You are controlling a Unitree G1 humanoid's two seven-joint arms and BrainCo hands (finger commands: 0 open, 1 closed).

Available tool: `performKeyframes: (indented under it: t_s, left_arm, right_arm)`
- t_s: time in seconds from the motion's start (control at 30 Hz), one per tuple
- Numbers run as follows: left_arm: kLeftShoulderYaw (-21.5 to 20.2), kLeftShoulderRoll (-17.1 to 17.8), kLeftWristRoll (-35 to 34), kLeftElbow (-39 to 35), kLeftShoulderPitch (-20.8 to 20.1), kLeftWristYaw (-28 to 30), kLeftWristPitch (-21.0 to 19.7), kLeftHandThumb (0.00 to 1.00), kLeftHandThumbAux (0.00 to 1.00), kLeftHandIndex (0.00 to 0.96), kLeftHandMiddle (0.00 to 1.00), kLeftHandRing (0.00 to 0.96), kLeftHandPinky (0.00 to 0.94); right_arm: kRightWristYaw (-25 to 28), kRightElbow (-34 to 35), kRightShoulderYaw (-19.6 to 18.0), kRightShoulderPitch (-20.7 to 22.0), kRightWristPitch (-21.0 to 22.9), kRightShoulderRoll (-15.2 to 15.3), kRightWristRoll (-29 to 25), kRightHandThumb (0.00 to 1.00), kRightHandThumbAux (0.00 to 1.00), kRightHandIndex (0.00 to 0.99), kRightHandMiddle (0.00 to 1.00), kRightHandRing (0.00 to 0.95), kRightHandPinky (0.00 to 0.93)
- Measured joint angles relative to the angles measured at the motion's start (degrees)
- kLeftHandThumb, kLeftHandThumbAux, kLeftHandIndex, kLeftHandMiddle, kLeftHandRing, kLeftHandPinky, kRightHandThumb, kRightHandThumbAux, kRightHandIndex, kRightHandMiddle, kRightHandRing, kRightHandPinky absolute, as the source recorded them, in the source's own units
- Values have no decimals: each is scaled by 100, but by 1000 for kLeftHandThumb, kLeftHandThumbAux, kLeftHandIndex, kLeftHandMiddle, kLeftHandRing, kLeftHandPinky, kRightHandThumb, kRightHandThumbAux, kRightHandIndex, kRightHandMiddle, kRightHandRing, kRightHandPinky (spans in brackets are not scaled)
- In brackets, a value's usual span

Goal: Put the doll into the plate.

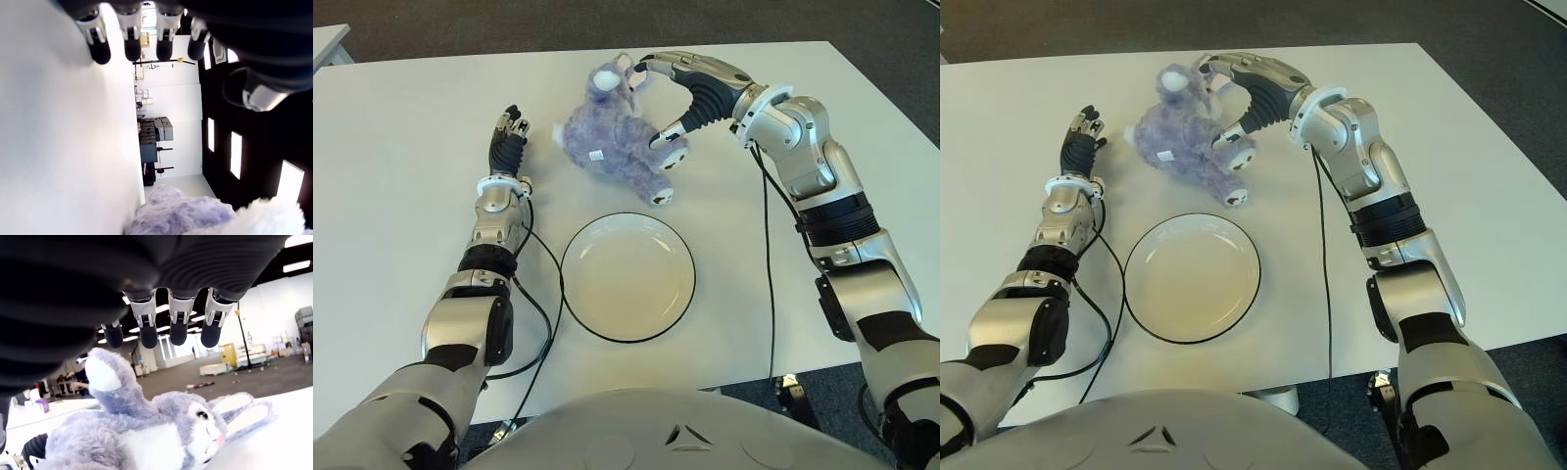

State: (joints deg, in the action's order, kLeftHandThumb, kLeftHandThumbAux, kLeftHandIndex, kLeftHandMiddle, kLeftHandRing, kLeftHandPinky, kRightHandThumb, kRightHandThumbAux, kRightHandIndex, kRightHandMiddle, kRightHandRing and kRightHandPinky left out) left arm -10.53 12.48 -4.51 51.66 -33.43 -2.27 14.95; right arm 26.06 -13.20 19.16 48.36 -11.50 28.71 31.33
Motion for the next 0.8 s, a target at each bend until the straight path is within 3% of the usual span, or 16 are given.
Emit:
performKeyframes:
  t_s: [0.8]
  left_arm:
    - [7, -2, -1, -51, 22, -1, -2, 573, 343, 0, 0, 4, 40]
  right_arm:
    - [216, 148, 113, -91, 202, -303, -7, 30, 503, 11, 0, 0, 51]
